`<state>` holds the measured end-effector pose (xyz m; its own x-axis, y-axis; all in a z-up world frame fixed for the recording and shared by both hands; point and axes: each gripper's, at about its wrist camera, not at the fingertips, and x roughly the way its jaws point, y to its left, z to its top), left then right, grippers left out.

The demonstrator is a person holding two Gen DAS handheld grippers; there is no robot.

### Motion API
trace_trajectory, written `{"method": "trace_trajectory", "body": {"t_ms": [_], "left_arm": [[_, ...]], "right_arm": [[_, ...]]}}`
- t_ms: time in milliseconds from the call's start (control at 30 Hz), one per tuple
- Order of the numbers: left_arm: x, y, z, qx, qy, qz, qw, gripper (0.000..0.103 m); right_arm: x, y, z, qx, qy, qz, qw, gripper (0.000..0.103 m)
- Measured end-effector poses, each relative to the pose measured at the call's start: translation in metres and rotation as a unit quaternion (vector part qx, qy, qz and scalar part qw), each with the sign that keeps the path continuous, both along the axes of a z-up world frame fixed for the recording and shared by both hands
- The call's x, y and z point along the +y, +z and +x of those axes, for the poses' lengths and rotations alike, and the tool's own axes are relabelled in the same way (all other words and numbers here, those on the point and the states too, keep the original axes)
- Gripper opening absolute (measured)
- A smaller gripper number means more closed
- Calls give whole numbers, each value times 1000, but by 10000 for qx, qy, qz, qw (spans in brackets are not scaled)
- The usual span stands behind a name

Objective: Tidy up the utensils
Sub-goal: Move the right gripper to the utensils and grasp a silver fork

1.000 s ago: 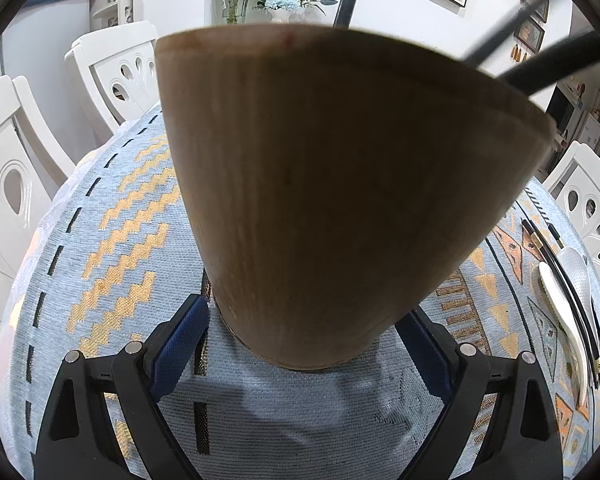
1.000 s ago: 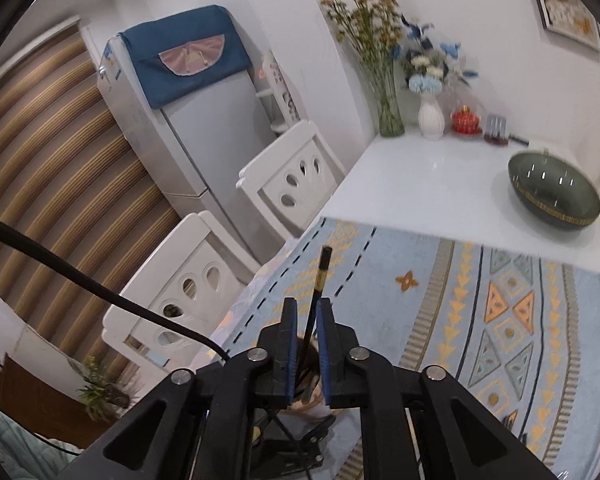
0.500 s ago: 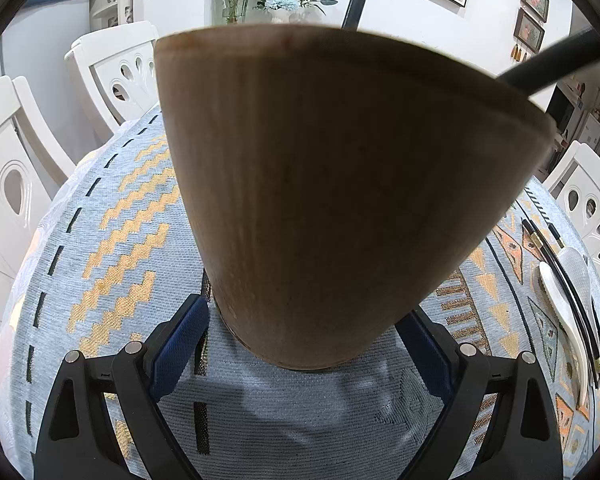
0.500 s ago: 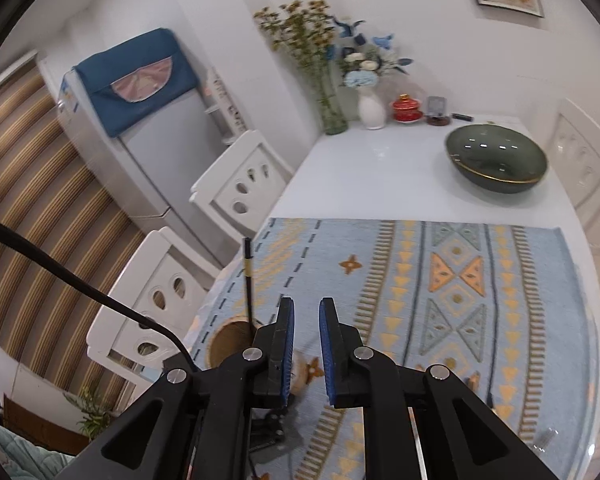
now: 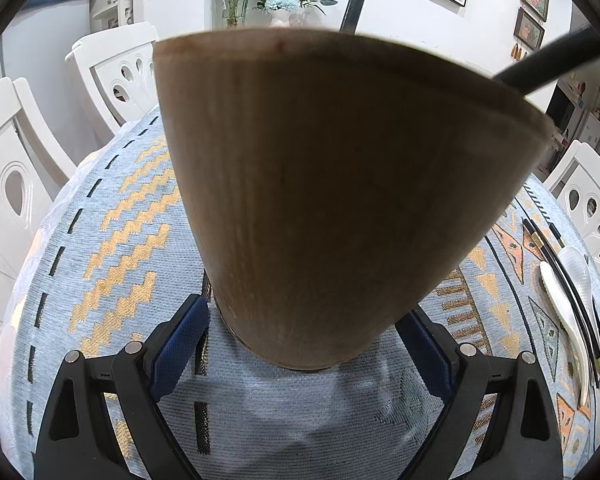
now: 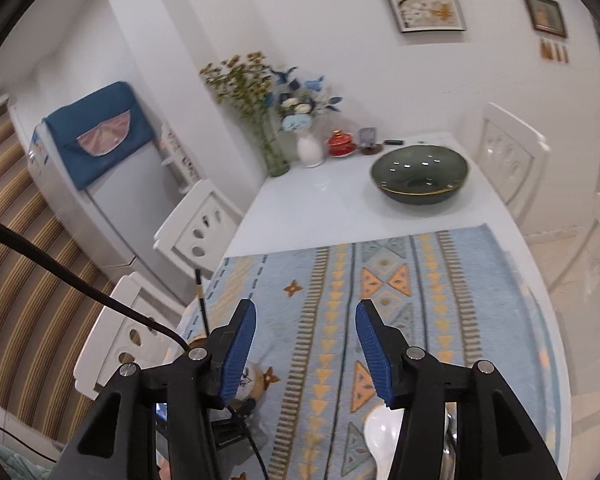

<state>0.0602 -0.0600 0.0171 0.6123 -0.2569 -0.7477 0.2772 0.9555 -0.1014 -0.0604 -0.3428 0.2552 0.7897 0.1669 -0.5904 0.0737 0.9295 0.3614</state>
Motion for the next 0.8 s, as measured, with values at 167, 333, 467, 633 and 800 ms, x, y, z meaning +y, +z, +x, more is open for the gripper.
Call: {"method": "trace_trajectory", "body": {"t_ms": [167, 333, 467, 633, 800], "left_arm": [[0, 0, 0, 0, 0, 0, 10000, 95], [0, 0, 0, 3, -1, -2, 10000, 95], [0, 0, 0, 2, -1, -2, 10000, 95], [-1, 0, 0, 4, -1, -3, 10000, 95], [-1, 0, 0, 9, 1, 8, 10000, 96]], "right_arm": [[-19, -17, -9, 361, -462, -103, 9982, 50], [-45, -50, -13, 1057, -985, -441, 9885, 50], [-80, -93, -10, 1972, -1584, -491, 9662, 50], [-129, -173, -12, 3155, -1919, 487, 9280, 39], [-145, -215, -25, 3636, -2030, 1003, 9036, 27]]}}
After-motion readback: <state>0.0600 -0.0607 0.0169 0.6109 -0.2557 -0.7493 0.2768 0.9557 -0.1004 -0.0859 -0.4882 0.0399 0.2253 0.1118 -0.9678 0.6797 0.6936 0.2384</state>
